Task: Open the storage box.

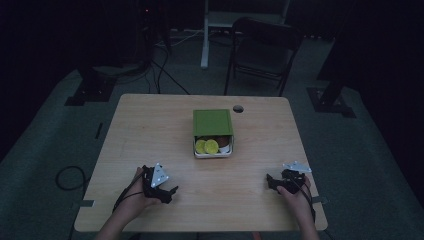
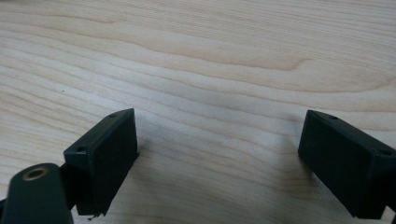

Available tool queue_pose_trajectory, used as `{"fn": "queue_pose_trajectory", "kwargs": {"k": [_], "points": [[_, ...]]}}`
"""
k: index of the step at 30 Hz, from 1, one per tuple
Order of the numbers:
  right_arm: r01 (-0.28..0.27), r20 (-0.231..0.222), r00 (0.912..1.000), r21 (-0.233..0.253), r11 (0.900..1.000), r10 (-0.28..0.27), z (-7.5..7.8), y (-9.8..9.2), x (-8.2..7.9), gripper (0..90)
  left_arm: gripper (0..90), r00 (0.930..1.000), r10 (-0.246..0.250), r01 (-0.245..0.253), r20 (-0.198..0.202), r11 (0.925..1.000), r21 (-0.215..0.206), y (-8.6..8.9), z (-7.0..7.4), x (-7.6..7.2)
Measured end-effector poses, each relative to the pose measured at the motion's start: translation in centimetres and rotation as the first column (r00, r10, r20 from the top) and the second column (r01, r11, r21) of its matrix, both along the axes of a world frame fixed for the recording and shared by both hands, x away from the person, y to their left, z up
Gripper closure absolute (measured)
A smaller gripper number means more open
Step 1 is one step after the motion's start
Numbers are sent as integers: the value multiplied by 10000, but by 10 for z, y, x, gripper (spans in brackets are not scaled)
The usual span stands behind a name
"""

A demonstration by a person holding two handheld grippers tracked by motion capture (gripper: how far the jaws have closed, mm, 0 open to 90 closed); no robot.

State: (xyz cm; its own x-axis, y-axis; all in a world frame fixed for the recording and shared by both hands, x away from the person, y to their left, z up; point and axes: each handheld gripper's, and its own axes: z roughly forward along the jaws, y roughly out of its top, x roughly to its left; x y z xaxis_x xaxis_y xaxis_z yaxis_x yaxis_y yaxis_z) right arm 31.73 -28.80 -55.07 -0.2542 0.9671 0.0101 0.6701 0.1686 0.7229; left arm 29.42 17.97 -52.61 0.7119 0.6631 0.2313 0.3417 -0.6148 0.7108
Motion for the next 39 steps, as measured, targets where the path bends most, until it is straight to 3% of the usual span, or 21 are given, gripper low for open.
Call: {"fn": "queue_pose_trajectory", "kwargs": {"k": [8,10,15,18,24,30,33,35,39], "points": [[-3,3,10000,-4,10000,3,0,0,0,114,71,9991,-204,196,362,9995,234,-11,-1,1],[-6,6,10000,-6,10000,6,0,0,0,114,75,9975,-337,322,613,9991,260,-17,-1,2],[-5,3,10000,-5,10000,5,0,0,0,114,121,9902,-702,684,1208,9975,192,-26,-1,3],[-4,3,10000,-5,10000,4,0,0,0,113,123,9850,-919,866,1461,9954,420,-33,-1,4],[-3,0,10000,-7,10000,3,0,0,0,113,140,9669,-1386,1210,2143,9883,933,-45,0,4],[-1,-3,10000,-4,10000,1,0,0,0,113,158,9542,-1662,1413,2489,9833,1149,-54,-1,5],[4,-5,10000,-6,10000,-4,0,0,0,114,173,9401,-1879,1532,2843,9782,1402,-60,0,5],[3,-3,10000,-5,10000,-3,0,0,0,114,185,9233,-2014,1558,3271,9747,1604,-64,1,6],[1,-2,10000,-4,10000,-1,0,0,0,114,189,9084,-2198,1614,3556,9690,1869,-71,3,9]]}}
